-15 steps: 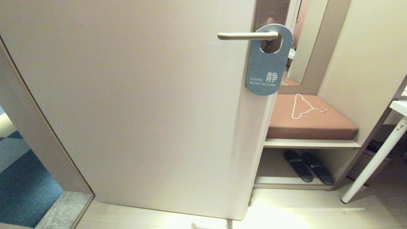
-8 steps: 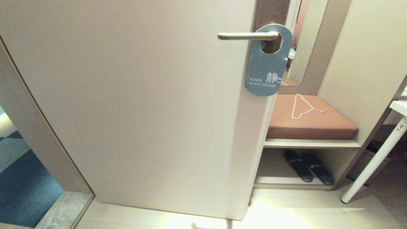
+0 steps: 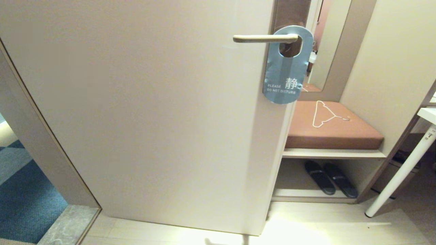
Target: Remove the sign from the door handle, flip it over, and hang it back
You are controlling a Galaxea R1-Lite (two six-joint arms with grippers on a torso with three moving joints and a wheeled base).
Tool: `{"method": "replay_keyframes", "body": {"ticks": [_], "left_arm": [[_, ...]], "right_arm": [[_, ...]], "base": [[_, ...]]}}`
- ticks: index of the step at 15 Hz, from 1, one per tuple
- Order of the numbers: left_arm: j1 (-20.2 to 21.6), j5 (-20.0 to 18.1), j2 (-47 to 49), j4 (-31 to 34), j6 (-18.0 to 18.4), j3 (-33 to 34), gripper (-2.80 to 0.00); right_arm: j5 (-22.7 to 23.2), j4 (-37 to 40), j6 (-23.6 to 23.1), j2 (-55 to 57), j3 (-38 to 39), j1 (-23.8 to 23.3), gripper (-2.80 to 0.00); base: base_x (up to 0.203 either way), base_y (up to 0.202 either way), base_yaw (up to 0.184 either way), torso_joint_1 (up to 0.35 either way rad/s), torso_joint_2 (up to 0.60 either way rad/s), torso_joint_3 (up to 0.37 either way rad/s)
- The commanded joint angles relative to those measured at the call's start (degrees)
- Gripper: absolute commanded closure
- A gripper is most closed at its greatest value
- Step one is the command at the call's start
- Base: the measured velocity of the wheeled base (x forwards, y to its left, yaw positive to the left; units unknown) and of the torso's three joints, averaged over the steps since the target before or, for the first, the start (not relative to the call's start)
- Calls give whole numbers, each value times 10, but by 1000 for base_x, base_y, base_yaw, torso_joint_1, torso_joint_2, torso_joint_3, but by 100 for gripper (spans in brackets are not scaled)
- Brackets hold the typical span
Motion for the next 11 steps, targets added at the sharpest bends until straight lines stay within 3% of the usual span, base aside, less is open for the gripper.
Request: {"method": "replay_keyframes", "body": {"ticks": [1, 11], "left_arm": [[0, 0, 1, 0, 0, 0, 0], [0, 0, 1, 0, 0, 0, 0]], "right_arm": [[0, 0, -1, 0, 0, 0, 0], [-11, 0, 34, 0, 0, 0, 0]], "base": [[0, 0, 0, 0, 0, 0], [0, 0, 0, 0, 0, 0]]}}
